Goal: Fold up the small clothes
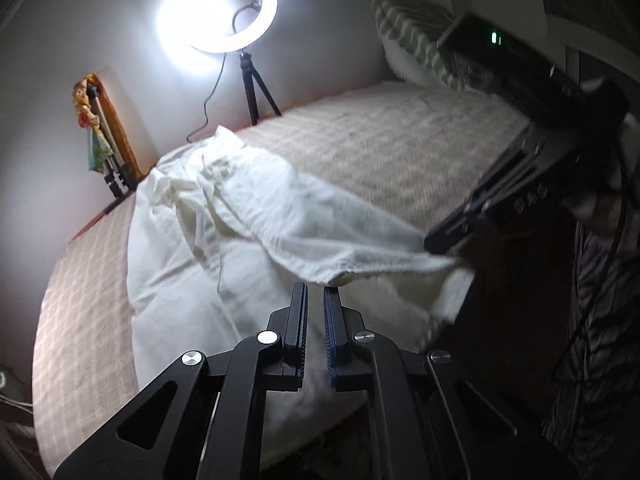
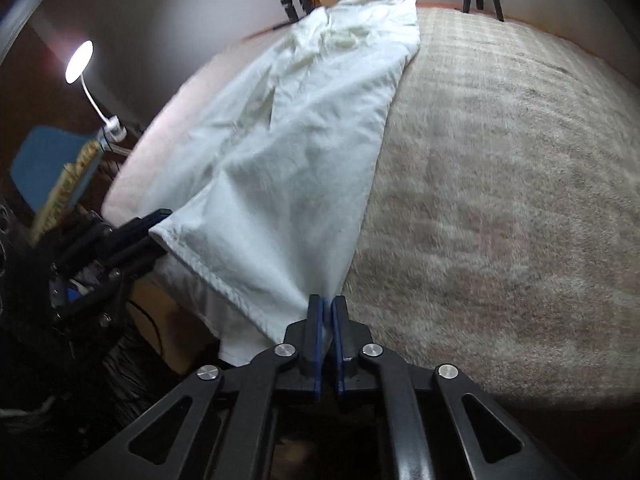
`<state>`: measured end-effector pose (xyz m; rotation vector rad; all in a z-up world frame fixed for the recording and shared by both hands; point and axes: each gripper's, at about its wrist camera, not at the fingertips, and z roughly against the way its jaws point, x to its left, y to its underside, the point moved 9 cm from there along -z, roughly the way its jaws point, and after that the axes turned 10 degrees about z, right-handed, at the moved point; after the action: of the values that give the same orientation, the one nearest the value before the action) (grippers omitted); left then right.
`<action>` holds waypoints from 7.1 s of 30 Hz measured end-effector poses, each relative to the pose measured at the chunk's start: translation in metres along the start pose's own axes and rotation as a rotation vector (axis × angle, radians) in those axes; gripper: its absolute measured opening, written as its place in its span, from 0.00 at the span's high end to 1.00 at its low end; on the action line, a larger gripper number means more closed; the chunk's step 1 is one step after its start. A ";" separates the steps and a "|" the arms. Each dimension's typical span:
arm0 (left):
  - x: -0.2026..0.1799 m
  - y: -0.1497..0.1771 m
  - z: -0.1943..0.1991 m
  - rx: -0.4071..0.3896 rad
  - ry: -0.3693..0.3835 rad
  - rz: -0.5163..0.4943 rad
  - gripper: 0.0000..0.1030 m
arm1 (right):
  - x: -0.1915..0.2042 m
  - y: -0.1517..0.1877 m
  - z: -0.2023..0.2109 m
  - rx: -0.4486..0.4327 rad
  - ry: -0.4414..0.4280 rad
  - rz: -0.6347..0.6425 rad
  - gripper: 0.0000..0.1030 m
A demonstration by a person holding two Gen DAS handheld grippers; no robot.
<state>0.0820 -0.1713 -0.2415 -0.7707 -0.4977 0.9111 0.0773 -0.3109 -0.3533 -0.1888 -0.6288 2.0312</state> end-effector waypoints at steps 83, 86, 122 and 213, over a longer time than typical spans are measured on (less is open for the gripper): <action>0.145 0.029 0.005 0.113 0.114 0.620 0.59 | 0.033 -0.094 -0.010 -0.147 0.063 0.200 0.78; 0.149 0.038 0.004 0.126 0.123 0.667 0.59 | 0.021 -0.112 -0.014 -0.189 0.093 0.134 0.73; 0.134 0.069 0.011 0.243 0.425 0.980 0.92 | -0.004 0.008 -0.008 -0.158 -0.477 -0.368 0.87; 0.239 -0.021 -0.123 0.236 0.174 0.716 0.65 | -0.117 -0.189 -0.046 -0.137 -0.029 -0.209 0.78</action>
<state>0.3031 -0.0245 -0.2877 -0.8116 0.0624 1.5161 0.2997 -0.3178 -0.3111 -0.1674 -0.7741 1.7947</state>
